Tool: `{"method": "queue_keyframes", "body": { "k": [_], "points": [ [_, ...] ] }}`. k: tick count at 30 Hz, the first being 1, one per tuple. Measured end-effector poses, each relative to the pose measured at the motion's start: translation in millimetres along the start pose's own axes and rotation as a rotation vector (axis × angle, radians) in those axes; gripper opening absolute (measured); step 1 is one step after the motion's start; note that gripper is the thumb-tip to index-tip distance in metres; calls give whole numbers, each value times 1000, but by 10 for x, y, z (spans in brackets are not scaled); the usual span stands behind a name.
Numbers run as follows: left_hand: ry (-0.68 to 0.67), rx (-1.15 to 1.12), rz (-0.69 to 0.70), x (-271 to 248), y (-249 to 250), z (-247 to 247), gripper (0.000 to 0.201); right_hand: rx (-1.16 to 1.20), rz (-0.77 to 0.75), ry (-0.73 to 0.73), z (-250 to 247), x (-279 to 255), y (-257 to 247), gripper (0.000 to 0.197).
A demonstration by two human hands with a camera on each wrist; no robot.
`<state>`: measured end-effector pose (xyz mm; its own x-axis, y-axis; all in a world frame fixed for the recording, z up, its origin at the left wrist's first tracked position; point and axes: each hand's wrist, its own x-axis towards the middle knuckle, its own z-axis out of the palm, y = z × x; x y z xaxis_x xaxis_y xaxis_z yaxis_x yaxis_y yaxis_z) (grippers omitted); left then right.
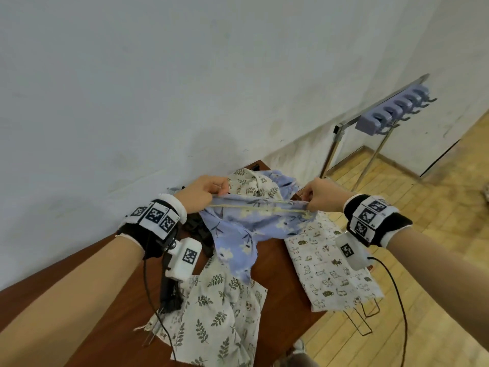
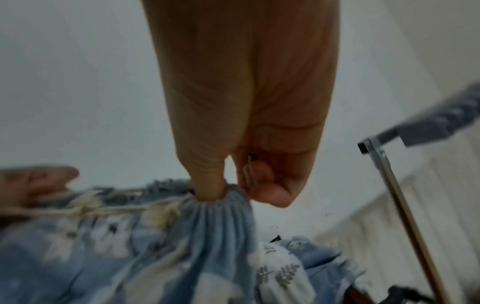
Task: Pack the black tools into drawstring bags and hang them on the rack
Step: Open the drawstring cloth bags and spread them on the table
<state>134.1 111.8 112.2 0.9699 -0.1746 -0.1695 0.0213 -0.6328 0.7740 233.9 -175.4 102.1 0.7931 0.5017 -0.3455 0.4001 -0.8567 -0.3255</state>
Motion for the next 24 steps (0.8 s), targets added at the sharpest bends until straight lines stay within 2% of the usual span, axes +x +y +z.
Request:
{"method": "queue_keyframes", "body": {
  "k": [2,3,6,8,9,11,14,16,18,20,21,24],
  "points": [
    [45,59,-30,20,40,31,67,-45,25,-37,-17,-8,-15,16],
    [58,125,-72,40,66,66,61,-49,24,-46,-27,-10,-35,15],
    [25,406,-164,100,189,181,47,22,-46,8,-75,-38,-151,16],
    [-31,544,-134,95,302,224,53,64,-126,-1,-85,-82,-283,21],
    [-57,565,-97,85,352,242,61,76,-159,-4,-78,-107,-353,16],
    [-115,540,-38,49,453,279,72,143,-221,54,-49,-169,-492,16],
    [-166,544,33,11,537,314,79,373,-320,110,-49,-236,-704,19],
    [-138,483,78,-2,554,321,67,544,-393,16,-19,-256,-829,14],
    [-77,464,107,-20,576,306,34,717,-405,-48,57,-242,-912,18],
    [-8,492,95,-28,605,246,12,811,-375,-8,149,-197,-962,23],
    [17,493,80,-34,612,211,8,823,-358,27,196,-159,-974,23],
    [75,471,56,-58,579,149,20,801,-340,110,352,-42,-974,24]
  ]
}}
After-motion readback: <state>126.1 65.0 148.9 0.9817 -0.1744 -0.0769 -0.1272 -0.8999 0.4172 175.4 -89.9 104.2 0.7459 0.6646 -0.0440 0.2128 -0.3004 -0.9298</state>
